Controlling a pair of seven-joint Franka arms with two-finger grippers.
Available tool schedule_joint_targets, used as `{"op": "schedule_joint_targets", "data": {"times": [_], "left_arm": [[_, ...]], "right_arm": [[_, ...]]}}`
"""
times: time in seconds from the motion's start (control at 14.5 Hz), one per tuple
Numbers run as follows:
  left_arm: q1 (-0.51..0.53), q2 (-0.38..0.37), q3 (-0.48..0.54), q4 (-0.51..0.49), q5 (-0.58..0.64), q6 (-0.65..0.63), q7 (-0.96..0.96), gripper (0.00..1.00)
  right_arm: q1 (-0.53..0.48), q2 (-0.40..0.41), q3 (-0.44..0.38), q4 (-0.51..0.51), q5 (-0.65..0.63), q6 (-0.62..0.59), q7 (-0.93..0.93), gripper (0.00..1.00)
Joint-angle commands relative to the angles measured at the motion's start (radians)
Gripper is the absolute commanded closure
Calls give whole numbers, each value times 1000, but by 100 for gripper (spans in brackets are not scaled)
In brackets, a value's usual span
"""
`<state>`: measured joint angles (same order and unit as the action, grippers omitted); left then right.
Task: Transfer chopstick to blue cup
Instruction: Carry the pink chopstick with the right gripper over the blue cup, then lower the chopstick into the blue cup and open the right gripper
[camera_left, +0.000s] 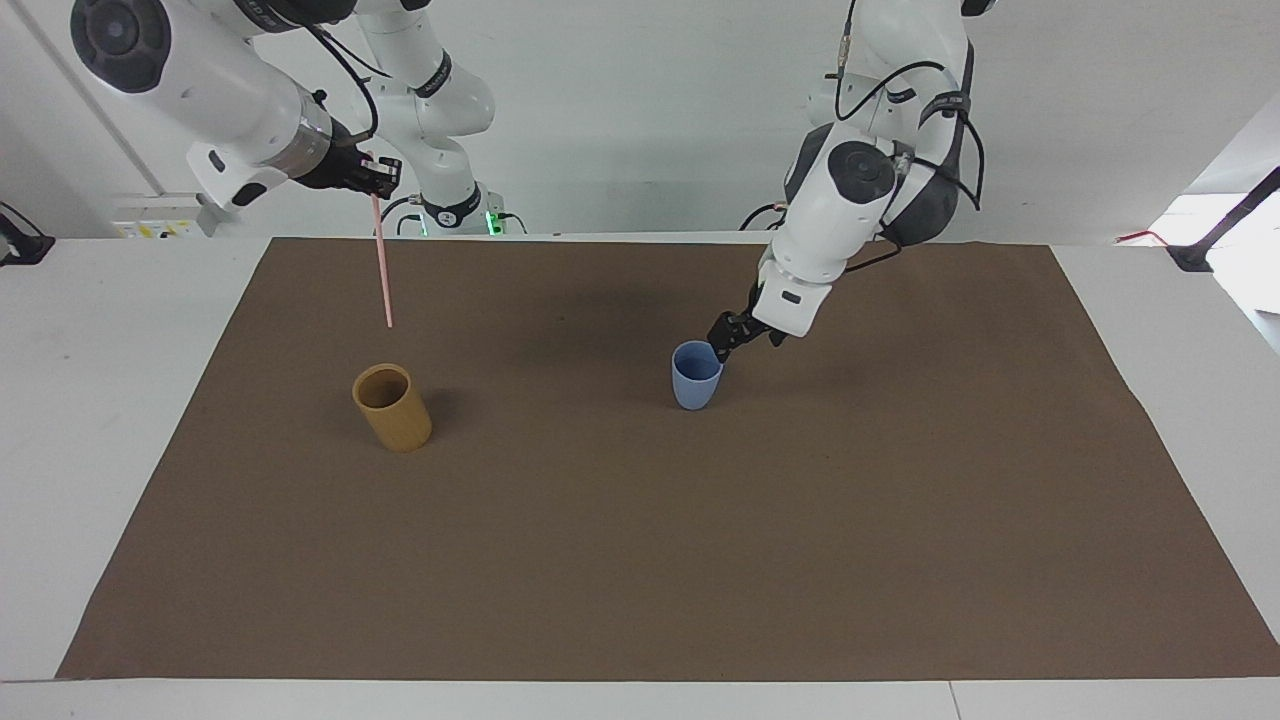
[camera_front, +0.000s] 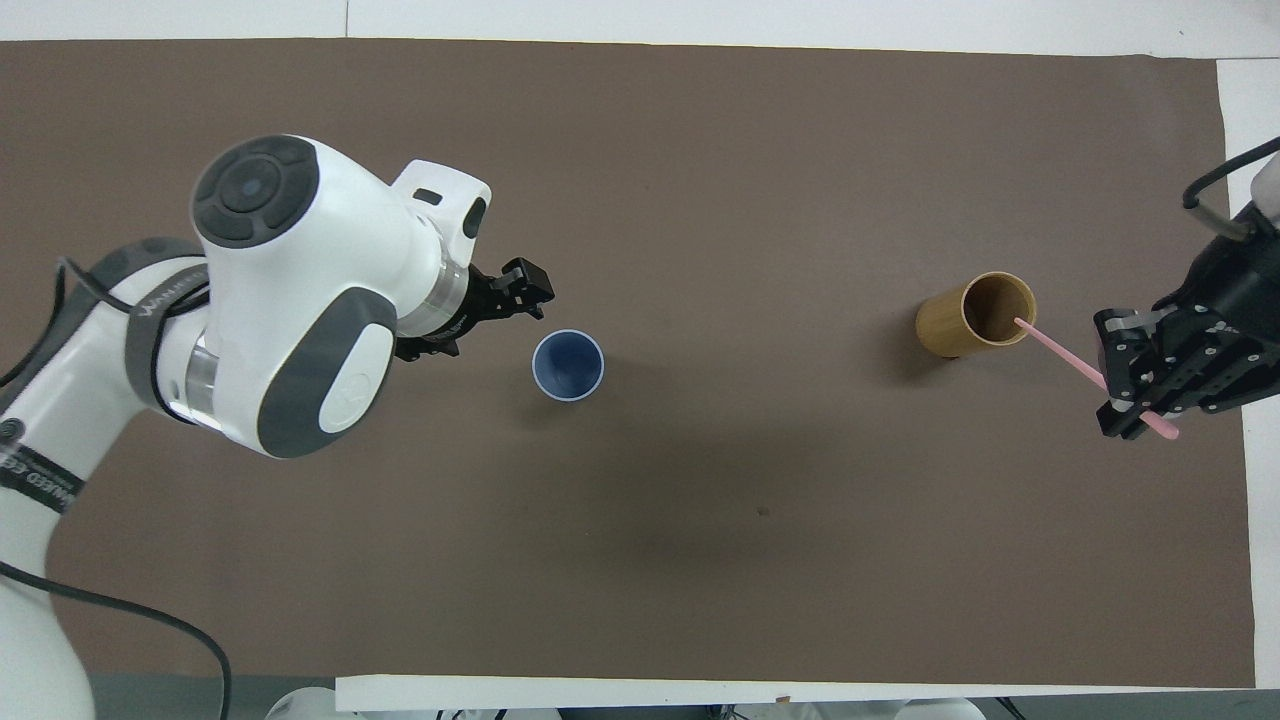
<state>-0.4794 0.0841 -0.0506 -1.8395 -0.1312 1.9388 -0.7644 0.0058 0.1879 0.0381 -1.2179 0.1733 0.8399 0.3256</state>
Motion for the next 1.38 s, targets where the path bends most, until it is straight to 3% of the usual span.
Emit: {"op": "schedule_joint_targets", "data": {"times": [0.0,0.14,0.34,0.55,0.69,0.83,0.96,1.31], "left_arm": [[74,-81,2,-10,129,-98,106,0],[183,-118,0,-7,130,-132,294,0],[269,-171,11,51,169,-300,448,0],[361,-192,37,169,177,-389,583,0],[424,-187,38,172,179,-370,692,0],[447,-184,40,178,179,-377,724,0],[466,-179,40,186,177,-382,726,0],[492,-110,41,226,177,-382,744,0]], "right_arm": [[-6,4,28,14,35,5,85,100],[-3,4,57,9,176,81,261,100],[52,-28,156,-96,357,356,624,100],[204,-27,180,-198,478,633,909,100],[287,-10,178,-227,546,797,1031,100],[356,10,178,-264,590,950,1108,100],[397,35,178,-276,614,1019,1135,100],[407,-42,180,-486,655,1149,1138,100]]}}
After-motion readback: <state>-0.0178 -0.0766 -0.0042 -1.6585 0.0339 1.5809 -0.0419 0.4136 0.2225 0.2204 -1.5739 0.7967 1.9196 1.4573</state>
